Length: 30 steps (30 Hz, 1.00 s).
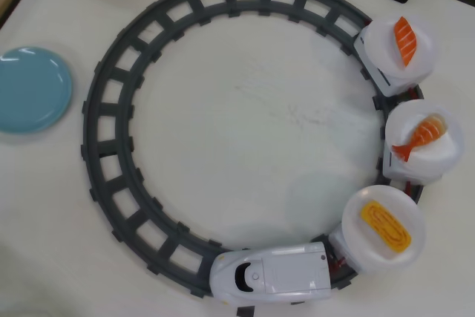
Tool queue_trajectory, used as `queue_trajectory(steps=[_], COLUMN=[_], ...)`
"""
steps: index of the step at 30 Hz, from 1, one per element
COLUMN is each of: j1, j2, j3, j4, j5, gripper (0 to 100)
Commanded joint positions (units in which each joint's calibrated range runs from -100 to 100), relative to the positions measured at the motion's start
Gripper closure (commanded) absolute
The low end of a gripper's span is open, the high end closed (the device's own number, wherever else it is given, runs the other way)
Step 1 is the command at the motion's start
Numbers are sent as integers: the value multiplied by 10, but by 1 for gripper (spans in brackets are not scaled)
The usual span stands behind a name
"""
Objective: Pick up the sushi from the Shinkansen and put it on the blue dish
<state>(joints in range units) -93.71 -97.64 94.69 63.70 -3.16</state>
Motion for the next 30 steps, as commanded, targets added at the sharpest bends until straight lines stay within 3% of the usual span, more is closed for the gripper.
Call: queue_trajectory(steps=[1, 10, 15, 20, 25, 30], j1=[66, 422, 561, 699, 846, 977], j2=[-4, 16, 166, 407, 605, 697], j3=[-43, -179, -251, -417, -648, -878], j4=[-17, -193, -270, -327, -289, -73], j5=[32, 164, 171, 170, 155, 65], gripper=[97, 97, 88, 87, 87, 87])
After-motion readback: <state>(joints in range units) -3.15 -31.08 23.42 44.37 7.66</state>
